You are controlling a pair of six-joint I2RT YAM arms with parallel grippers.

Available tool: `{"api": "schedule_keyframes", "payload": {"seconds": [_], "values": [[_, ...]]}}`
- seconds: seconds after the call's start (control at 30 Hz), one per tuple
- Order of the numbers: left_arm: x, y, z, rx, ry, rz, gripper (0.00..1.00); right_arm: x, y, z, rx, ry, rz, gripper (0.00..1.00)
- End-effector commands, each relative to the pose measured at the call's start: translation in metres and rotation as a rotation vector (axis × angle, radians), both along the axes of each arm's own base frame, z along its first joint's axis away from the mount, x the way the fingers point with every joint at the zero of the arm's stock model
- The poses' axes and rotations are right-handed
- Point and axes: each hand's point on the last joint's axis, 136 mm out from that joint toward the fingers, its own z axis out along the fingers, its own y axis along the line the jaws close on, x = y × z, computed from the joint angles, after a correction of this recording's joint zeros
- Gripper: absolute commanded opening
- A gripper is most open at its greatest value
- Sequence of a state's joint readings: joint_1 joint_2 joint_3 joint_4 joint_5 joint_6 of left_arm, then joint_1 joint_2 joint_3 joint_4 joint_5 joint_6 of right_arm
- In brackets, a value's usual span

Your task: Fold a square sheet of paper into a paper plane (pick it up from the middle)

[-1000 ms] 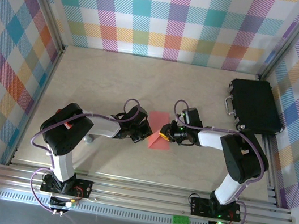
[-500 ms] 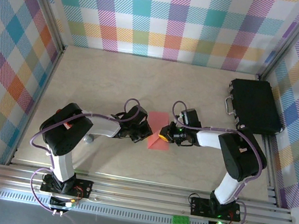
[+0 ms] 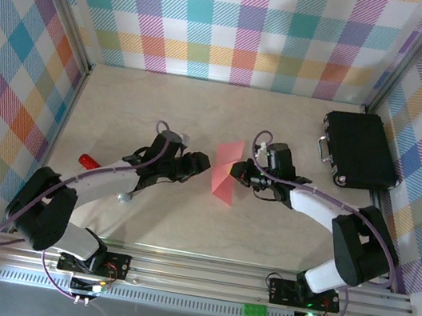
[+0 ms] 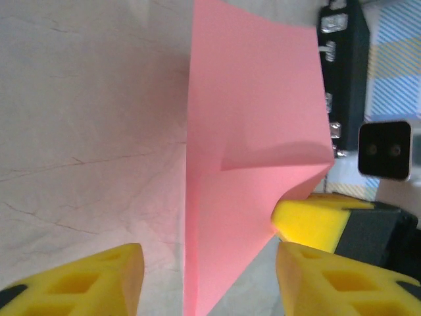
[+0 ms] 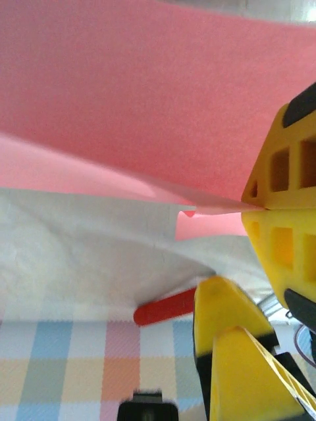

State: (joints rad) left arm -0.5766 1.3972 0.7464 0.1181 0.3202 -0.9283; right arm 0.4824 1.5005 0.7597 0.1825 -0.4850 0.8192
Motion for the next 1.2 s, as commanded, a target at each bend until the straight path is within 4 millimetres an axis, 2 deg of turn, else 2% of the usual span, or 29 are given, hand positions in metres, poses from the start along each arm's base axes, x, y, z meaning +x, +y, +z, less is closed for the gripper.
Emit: {"api": "schedule_keyframes", "payload": {"seconds": [0.0, 0.1, 0.17, 0.3, 0.47, 0.53, 0.73, 1.17], "values": [[-0.007, -0.01, 0.032, -0.123, -0.113, -0.074, 0.7, -0.002, 0.012, 0.044, 0.116, -0.089, 0.096, 0.06], [-0.011, -0.017, 0.045, -0.217, -0.14, -0.1, 0.83, -0.006, 0.017, 0.065, 0.19, -0.099, 0.139, 0.06], [-0.011, -0.019, 0.044, -0.243, -0.125, -0.096, 0.87, -0.009, 0.021, 0.075, 0.232, -0.1, 0.161, 0.07], [-0.012, -0.027, 0.044, -0.272, -0.115, -0.12, 0.88, -0.013, 0.024, 0.085, 0.285, -0.089, 0.186, 0.07], [-0.01, -0.033, 0.06, -0.322, -0.164, -0.142, 0.87, -0.016, 0.023, 0.08, 0.281, -0.07, 0.188, 0.08], [-0.01, -0.033, 0.064, -0.329, -0.177, -0.143, 0.83, -0.017, 0.021, 0.078, 0.273, -0.066, 0.181, 0.08], [-0.01, -0.028, 0.056, -0.29, -0.175, -0.127, 0.6, -0.016, 0.017, 0.073, 0.259, -0.055, 0.163, 0.09], [-0.006, -0.015, 0.05, -0.222, -0.177, -0.098, 0.29, -0.013, 0.014, 0.063, 0.229, -0.033, 0.136, 0.13]]}}
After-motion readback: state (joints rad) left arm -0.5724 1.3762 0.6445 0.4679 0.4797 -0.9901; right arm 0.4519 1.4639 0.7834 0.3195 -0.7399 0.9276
